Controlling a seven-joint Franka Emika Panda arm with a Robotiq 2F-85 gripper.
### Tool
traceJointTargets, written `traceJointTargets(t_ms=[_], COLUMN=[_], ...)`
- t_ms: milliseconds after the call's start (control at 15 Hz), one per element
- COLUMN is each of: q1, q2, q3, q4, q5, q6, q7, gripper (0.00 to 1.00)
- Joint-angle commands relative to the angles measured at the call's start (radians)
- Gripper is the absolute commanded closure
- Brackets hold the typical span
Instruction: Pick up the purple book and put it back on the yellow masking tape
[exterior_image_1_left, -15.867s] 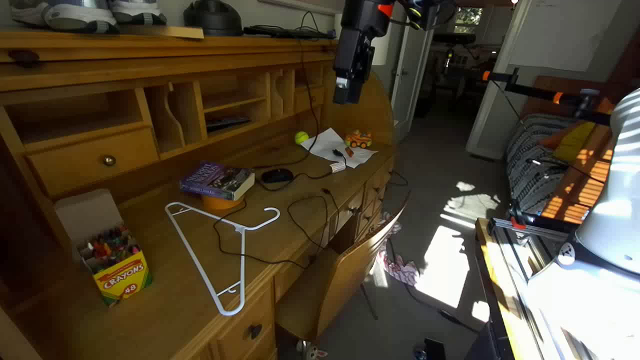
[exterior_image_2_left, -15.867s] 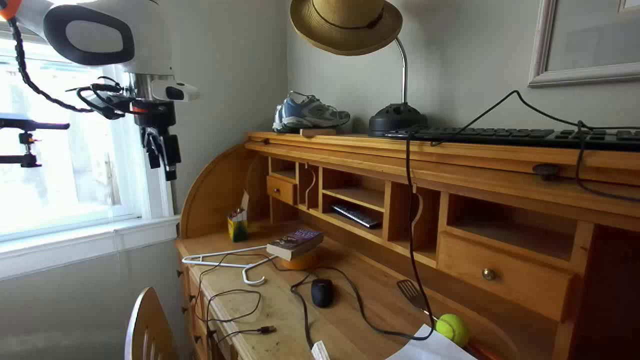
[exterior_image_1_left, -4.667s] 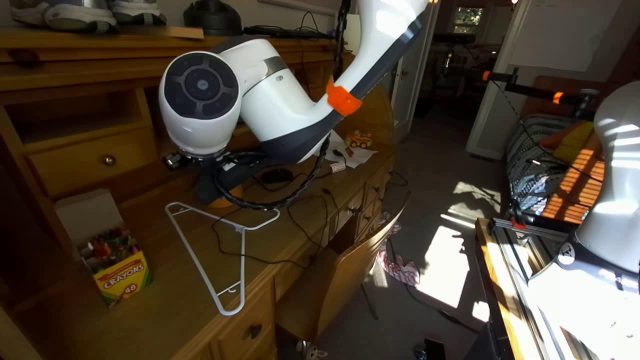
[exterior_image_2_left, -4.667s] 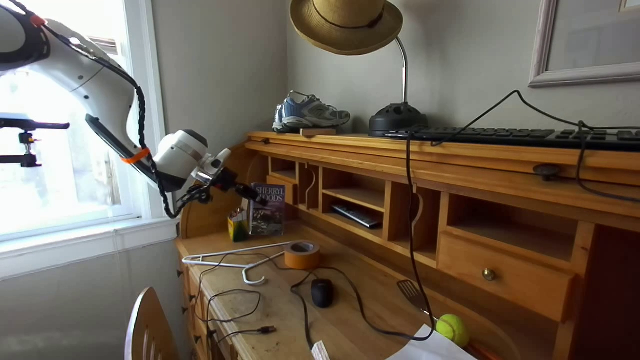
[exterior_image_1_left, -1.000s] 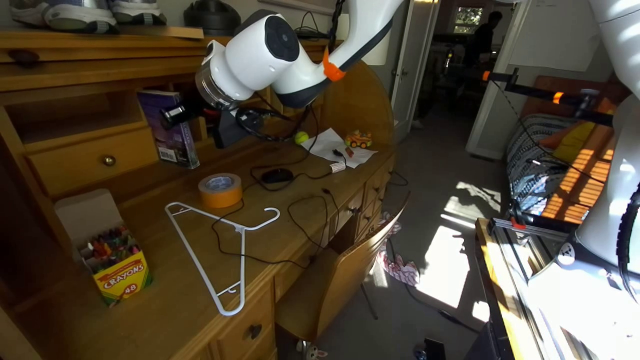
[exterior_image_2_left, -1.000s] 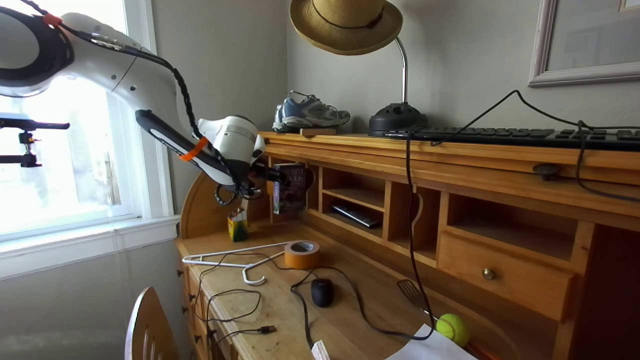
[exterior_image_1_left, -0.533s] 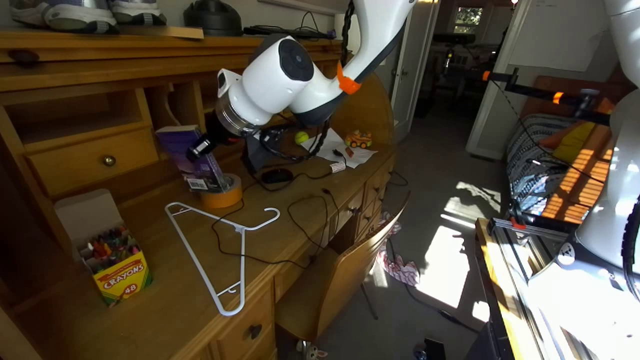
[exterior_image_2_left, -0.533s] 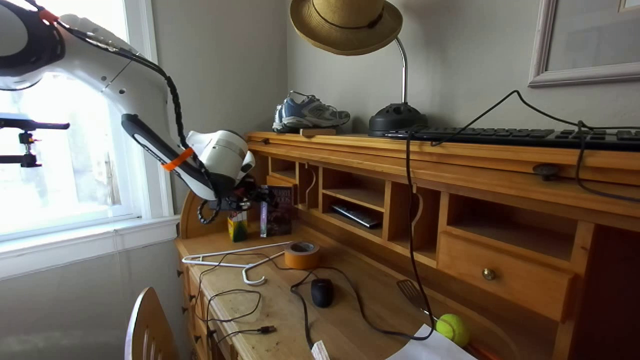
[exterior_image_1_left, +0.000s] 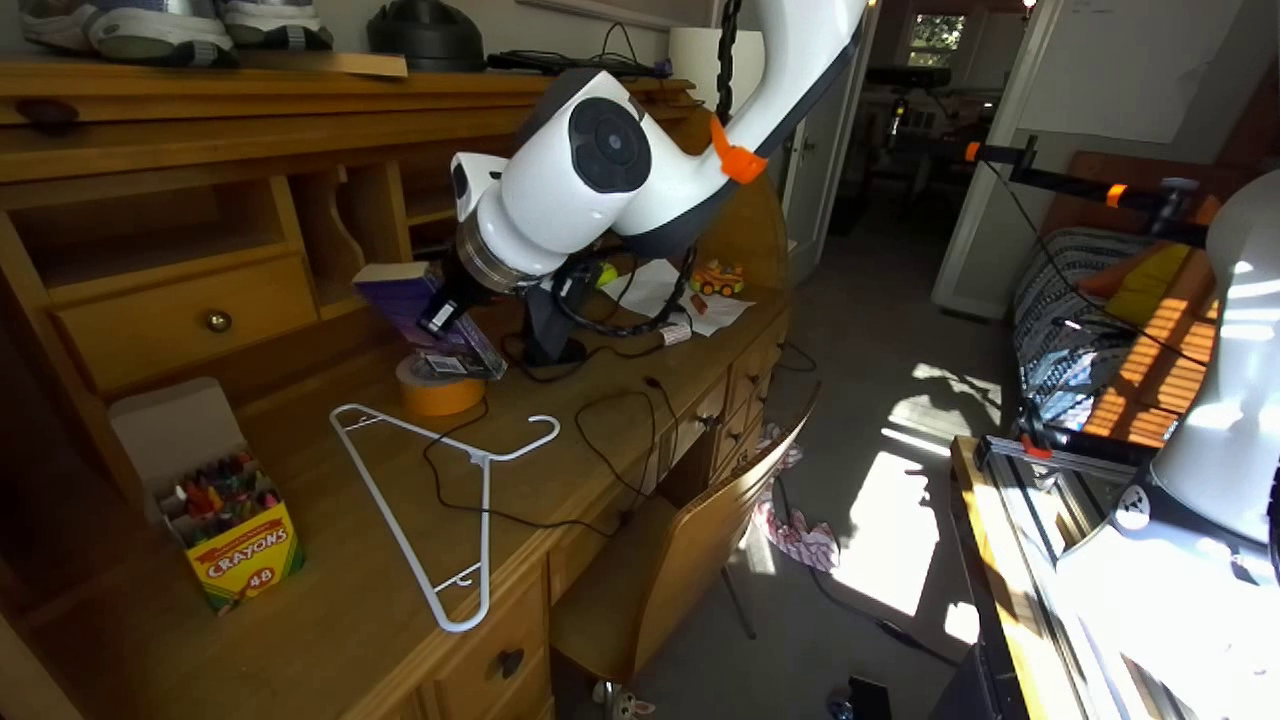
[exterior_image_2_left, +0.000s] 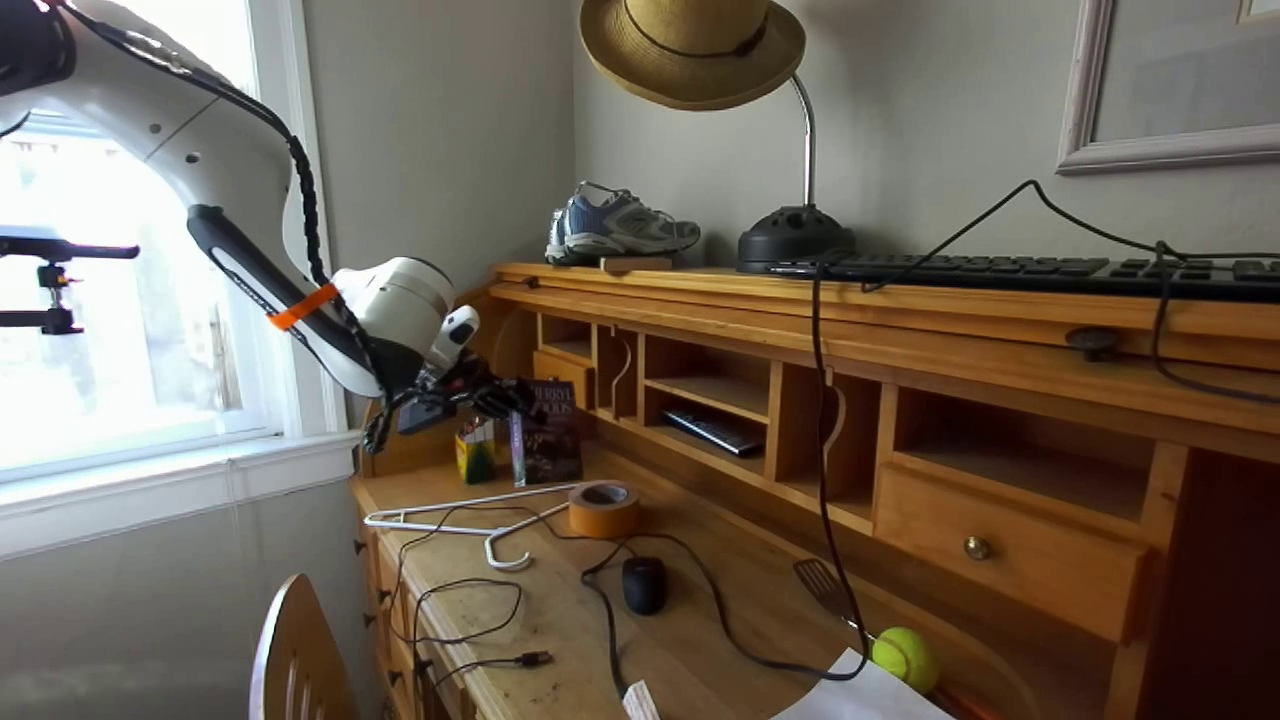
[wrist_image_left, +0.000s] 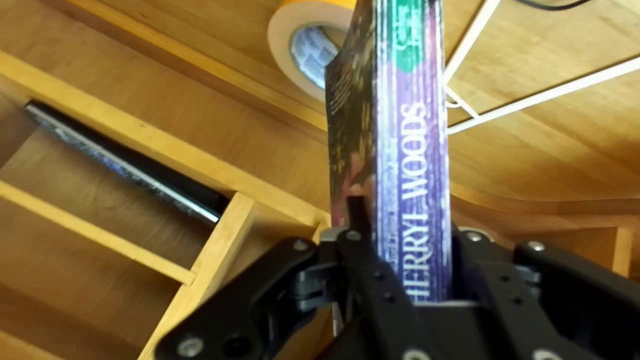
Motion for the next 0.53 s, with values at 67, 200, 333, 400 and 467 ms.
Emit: traceJointTargets(t_ms=[67,200,333,400,467], q1=[0.084,0.105,0.12,0.033,0.029], q2=[-0.019,0.015,0.056,0.068,0.087], q3=[-0.011,-0.008,-0.007,0.101,0.114], q4=[-0.036,-0.014,0.016,0.031,0.048], q5=[0.024,0.018,0.007,-0.034,-0.057], q6=[-0.265,-0.351,-0.411,-0.475,-0.506], q7=[-0.033,-0.06,-0.1,-0.132,-0.141], gripper=[0.93,0.93,0.93,0.93,0.93])
